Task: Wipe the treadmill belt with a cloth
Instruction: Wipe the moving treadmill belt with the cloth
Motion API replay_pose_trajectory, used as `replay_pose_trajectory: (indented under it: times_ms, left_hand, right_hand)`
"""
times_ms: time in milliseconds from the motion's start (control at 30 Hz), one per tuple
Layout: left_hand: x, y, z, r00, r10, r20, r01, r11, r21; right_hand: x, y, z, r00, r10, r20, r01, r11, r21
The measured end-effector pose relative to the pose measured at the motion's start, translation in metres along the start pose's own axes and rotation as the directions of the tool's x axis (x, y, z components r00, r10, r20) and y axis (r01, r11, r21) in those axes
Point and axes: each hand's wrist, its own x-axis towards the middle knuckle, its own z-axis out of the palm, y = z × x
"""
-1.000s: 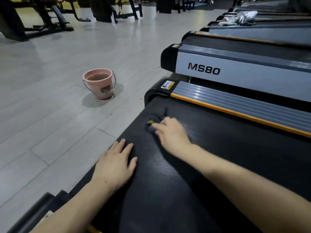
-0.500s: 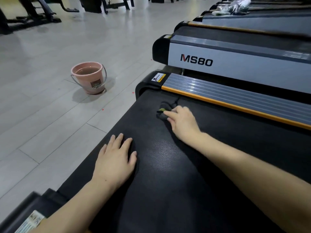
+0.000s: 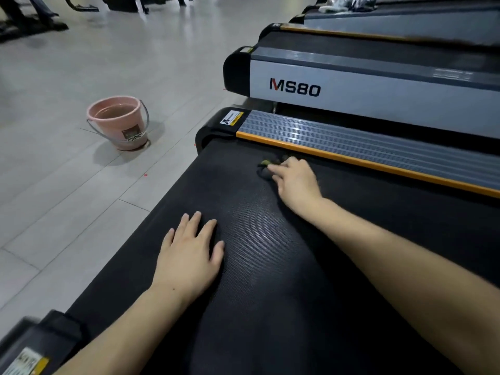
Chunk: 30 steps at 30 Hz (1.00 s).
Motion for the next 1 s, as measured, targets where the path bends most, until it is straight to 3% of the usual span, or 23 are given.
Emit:
replay_pose_trajectory:
  times_ms: [67,133,200,267,300,400,467,533,700,767,800,867,933,1000]
  left_hand:
    - [0.002,0.002,-0.002,1.000,0.012,0.006,-0.012,1.000,0.005]
    - [0.003,0.004,-0.002,0.999,0.031,0.007,-0.032,0.999,0.021]
    - [0.001,0.007,-0.002,0.999,0.043,0.009,-0.044,0.998,0.034]
    - [0.000,0.010,-0.001,0.999,0.050,0.017,-0.051,0.998,0.038]
    - [-0.002,0.012,0.000,0.998,0.053,0.021,-0.053,0.998,0.036]
    - [-0.004,0.017,0.004,0.998,0.063,0.018,-0.063,0.998,0.025]
    - [-0.004,0.019,0.005,0.998,0.067,0.020,-0.067,0.998,0.021]
    - [-0.005,0.019,0.004,0.998,0.059,0.018,-0.059,0.998,0.017]
    - [-0.010,0.024,0.003,0.998,0.066,0.013,-0.066,0.998,0.017]
    - [-0.012,0.028,0.005,0.998,0.063,0.008,-0.063,0.998,0.003]
    - [-0.013,0.031,0.006,0.998,0.066,0.007,-0.066,0.998,0.002]
    - [-0.014,0.038,0.009,0.997,0.075,0.002,-0.075,0.997,0.003]
    - [-0.014,0.047,0.010,0.995,0.098,0.019,-0.098,0.995,0.000]
    - [-0.014,0.055,0.010,0.992,0.123,0.027,-0.124,0.992,0.014]
  right_hand:
    - [-0.046,-0.025,-0.014,0.989,-0.149,0.013,0.147,0.984,0.102]
    - [-0.094,-0.040,-0.029,0.929,-0.368,0.046,0.352,0.913,0.206]
    - [-0.104,-0.032,-0.035,0.878,-0.473,0.078,0.442,0.862,0.249]
    - [-0.075,-0.010,-0.025,0.879,-0.472,0.064,0.463,0.879,0.115]
    - [-0.052,0.008,-0.019,0.913,-0.407,0.017,0.406,0.913,0.040]
    - [0.006,0.060,-0.014,0.999,-0.028,-0.032,0.028,0.999,-0.020]
    - [0.005,0.055,-0.013,0.999,0.046,-0.016,-0.046,0.999,-0.023]
    - [-0.029,0.025,-0.025,0.999,0.001,-0.039,0.000,1.000,0.027]
    - [-0.129,-0.016,-0.055,0.910,-0.409,0.072,0.383,0.894,0.233]
    - [-0.105,0.006,-0.047,0.885,-0.461,0.067,0.448,0.881,0.151]
    - [-0.084,0.023,-0.041,0.896,-0.440,0.051,0.437,0.897,0.070]
    - [-0.036,0.065,-0.033,0.967,-0.254,-0.004,0.254,0.967,-0.033]
    - [-0.006,0.094,-0.031,1.000,0.010,-0.007,-0.010,1.000,-0.026]
    - [-0.010,0.089,-0.030,0.996,0.085,-0.007,-0.085,0.996,-0.017]
